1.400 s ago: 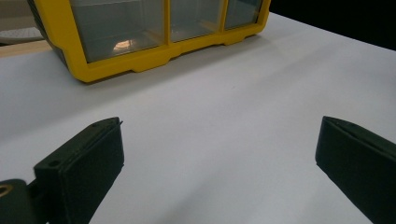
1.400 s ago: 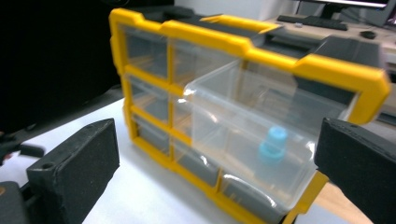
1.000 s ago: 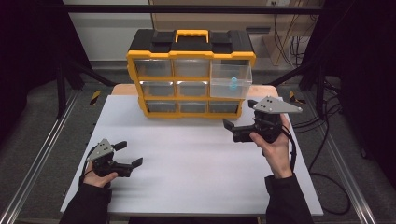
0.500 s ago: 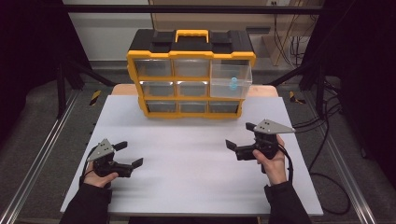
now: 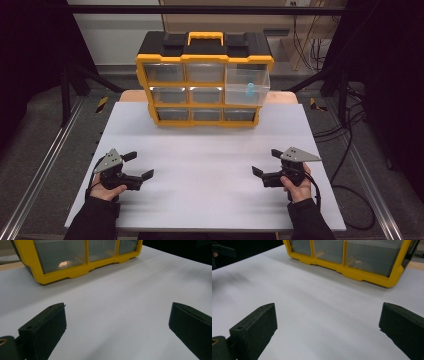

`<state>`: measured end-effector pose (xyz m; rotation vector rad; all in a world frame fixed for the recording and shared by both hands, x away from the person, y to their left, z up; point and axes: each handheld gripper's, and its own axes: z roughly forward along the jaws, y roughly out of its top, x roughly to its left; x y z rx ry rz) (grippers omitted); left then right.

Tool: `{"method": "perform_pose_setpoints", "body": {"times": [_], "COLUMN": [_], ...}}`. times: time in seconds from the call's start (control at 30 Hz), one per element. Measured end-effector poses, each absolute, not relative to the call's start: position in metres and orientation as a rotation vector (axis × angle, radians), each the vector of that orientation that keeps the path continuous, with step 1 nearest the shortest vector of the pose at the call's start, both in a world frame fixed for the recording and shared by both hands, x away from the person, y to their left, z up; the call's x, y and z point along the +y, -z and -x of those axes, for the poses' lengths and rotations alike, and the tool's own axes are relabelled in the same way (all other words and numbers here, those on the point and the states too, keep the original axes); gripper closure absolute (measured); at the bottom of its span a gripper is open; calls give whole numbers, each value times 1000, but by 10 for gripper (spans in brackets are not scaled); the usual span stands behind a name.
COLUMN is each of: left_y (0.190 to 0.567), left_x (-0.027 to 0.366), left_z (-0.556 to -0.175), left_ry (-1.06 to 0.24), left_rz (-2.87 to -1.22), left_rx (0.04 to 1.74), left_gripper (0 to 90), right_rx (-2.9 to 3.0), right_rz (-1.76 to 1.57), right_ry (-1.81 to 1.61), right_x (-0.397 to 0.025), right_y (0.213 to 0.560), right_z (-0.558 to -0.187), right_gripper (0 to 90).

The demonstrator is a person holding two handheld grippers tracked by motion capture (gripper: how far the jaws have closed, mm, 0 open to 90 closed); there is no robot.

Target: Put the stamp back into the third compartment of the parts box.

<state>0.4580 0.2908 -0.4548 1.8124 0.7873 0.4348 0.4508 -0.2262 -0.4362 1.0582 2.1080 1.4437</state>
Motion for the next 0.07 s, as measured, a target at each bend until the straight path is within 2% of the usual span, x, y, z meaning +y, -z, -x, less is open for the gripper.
{"method": "perform_pose_setpoints", "body": {"times": [0.07], "left_y": [455], "left_x": [290], "left_z": [-458], "left_ry": [-434], "left_rz": [-1815], "left_rx": [786], "left_gripper": [11], "right_rx": [2103], "right_rz": [-1050], "right_ry": [-1439], "right_x": [-229], "right_y": [439], "right_z": [-448], "right_gripper": [20]}}
